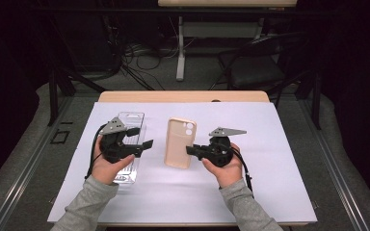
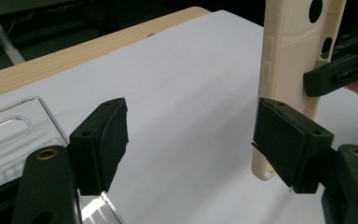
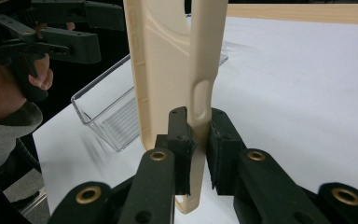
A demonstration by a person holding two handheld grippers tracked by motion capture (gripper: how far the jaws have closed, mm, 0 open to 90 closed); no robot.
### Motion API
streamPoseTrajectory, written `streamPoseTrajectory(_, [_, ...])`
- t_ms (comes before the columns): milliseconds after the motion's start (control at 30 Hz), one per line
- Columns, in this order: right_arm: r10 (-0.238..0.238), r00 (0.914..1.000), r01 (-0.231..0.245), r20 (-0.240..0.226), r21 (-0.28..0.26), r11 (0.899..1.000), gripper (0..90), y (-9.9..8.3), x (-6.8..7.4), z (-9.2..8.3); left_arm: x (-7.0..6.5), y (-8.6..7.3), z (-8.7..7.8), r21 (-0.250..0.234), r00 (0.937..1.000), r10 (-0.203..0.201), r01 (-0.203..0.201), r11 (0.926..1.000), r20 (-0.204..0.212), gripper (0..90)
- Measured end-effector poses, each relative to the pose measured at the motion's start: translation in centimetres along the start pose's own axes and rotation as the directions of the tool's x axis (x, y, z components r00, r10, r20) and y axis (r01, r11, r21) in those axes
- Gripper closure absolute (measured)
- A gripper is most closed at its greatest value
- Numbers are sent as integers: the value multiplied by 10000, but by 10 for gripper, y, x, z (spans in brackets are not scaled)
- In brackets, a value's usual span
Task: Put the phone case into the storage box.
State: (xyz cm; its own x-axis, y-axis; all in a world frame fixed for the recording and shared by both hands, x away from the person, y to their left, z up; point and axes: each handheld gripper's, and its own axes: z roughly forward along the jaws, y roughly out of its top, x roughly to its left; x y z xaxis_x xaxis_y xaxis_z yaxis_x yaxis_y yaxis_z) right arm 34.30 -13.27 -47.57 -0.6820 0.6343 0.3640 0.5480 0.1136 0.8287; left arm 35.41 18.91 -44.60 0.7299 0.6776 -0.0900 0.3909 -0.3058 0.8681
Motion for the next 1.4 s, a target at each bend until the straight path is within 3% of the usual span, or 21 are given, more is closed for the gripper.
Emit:
streamPoseTrajectory(233, [-210, 9996, 207, 181, 146, 9997, 810, -1, 2, 1, -4, 1, 3, 339, 9993, 296, -289, 9990, -207, 157])
streamPoseTrajectory(500, [-349, 9991, 346, 226, 142, 9993, 810, -2, 4, 3, -10, 2, 6, 496, 9990, 437, -437, 9978, 18, 107])
streamPoseTrajectory(700, [-398, 9989, 392, 233, 228, 9990, 810, -3, 5, 4, -13, 3, 7, 596, 9986, 489, -502, 9970, 225, 93])
streamPoseTrajectory(900, [-446, 9987, 440, 243, 268, 9987, 810, -3, 6, 6, -16, 8, 9, 749, 9970, 767, -772, 9942, 85, 84])
streamPoseTrajectory(1033, [-494, 9984, 487, 260, 259, 9985, 810, -3, 6, 5, -19, 11, 11, 728, 9892, 1436, -1411, 9873, -297, 83])
streamPoseTrajectory(1167, [-482, 9985, 475, 256, 287, 9985, 809, -3, 6, 6, -19, 16, 12, 841, 9868, 1604, -1579, 9839, -233, 84])
streamPoseTrajectory(1400, [-491, 9985, 484, 257, 276, 9984, 810, -3, 5, 7, -22, 26, 12, 908, 9769, 2107, -2069, 9741, -349, 93])
